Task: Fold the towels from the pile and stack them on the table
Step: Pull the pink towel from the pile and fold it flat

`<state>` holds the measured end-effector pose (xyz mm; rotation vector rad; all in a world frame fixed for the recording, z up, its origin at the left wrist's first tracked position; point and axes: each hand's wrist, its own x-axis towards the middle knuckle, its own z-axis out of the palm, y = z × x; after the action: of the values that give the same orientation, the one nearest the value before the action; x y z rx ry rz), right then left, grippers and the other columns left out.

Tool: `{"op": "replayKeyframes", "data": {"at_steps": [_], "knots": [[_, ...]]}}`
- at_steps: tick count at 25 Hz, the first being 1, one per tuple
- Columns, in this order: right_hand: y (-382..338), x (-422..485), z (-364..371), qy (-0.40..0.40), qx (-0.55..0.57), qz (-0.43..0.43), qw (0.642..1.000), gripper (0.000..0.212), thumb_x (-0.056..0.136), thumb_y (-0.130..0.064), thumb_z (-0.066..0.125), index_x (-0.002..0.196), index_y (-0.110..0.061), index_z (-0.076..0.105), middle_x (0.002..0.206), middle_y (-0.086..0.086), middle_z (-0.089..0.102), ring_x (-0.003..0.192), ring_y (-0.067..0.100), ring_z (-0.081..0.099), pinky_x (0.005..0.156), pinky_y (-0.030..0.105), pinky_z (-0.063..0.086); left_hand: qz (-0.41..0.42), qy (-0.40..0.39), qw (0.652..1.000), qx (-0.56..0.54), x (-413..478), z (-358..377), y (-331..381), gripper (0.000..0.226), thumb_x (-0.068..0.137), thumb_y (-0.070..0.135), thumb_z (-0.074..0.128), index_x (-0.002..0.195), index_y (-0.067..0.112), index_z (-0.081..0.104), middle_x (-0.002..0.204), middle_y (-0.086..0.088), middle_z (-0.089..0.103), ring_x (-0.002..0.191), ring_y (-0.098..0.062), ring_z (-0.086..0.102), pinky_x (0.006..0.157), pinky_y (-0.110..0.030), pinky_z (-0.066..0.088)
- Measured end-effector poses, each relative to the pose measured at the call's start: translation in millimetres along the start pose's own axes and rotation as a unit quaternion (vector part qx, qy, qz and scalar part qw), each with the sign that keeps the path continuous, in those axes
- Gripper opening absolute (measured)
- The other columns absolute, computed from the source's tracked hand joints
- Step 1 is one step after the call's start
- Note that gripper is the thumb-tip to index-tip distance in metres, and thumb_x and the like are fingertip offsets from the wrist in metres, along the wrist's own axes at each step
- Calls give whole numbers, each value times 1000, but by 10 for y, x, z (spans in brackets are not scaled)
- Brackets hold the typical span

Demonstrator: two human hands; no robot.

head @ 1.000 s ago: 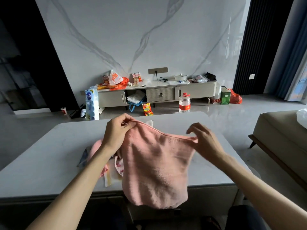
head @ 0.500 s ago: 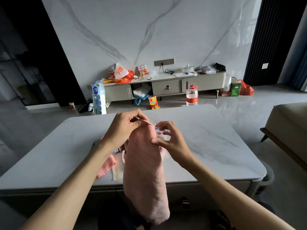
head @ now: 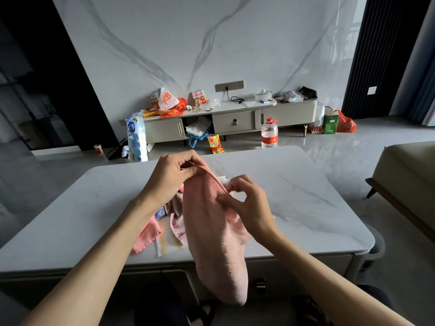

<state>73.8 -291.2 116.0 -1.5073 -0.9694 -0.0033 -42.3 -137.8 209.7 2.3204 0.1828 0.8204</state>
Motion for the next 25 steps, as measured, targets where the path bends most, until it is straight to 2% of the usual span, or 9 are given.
{"op": "replayKeyframes", "data": {"at_steps": [2,4,6,11,16,20,22,24,25], "knots": [[1,-70,-19,80,-125,-138,979,14,82,-19,76,78,-13,63,93,-4,57,85,11,56,75,20,44,-8,25,999,23,1,47,24,10,84,11,72,80,20,72,78,7,71,75,-1,63,76,-27,50],[9,-121,-32,81,-177,-250,948,9,88,-8,66,81,-4,63,101,2,58,89,20,57,77,27,47,-11,32,998,43,7,98,70,6,84,10,72,80,15,72,75,6,71,74,-2,62,73,-21,48],[4,-161,-44,60,-170,-283,942,8,91,0,60,83,-1,61,102,4,62,91,24,59,79,31,48,-5,31,998,55,8,146,126,5,84,10,72,80,13,72,75,6,72,73,-1,61,70,-16,46],[-59,-191,-81,96,-220,-186,953,8,91,-19,64,90,-12,62,87,-4,64,82,13,50,75,28,42,-10,51,997,52,23,122,171,4,85,16,72,81,15,72,76,3,71,74,-11,64,68,-23,48],[-131,-158,-64,23,-142,-71,987,18,88,-41,60,85,-26,68,90,-12,67,86,11,52,80,36,45,10,37,998,55,36,95,224,3,85,15,72,82,16,71,77,6,71,75,-7,63,68,-18,47],[-91,-92,-101,-29,-98,-71,992,14,89,-34,65,77,-30,71,129,-15,55,121,8,42,98,27,34,13,-22,999,22,87,1,231,9,83,13,73,81,22,71,76,7,71,74,-4,63,72,-19,49],[-112,-68,-132,-106,-6,-6,994,24,91,-33,62,67,-32,65,106,-17,62,101,3,54,84,25,41,13,-50,999,5,116,-32,246,11,82,10,73,80,20,70,77,7,71,74,-6,63,74,-22,49],[-83,-58,-135,-133,32,47,989,35,91,-31,63,61,-15,58,64,-10,50,62,6,44,60,30,36,7,-71,997,5,134,-71,248,9,82,8,74,80,17,71,77,3,71,74,-8,63,75,-27,50],[-70,-48,-137,-130,28,60,989,38,89,-32,65,62,-8,57,58,-5,44,57,8,38,56,31,32,1,-80,997,11,136,-100,233,8,81,9,74,81,16,72,77,2,72,75,-9,63,76,-29,51]]}}
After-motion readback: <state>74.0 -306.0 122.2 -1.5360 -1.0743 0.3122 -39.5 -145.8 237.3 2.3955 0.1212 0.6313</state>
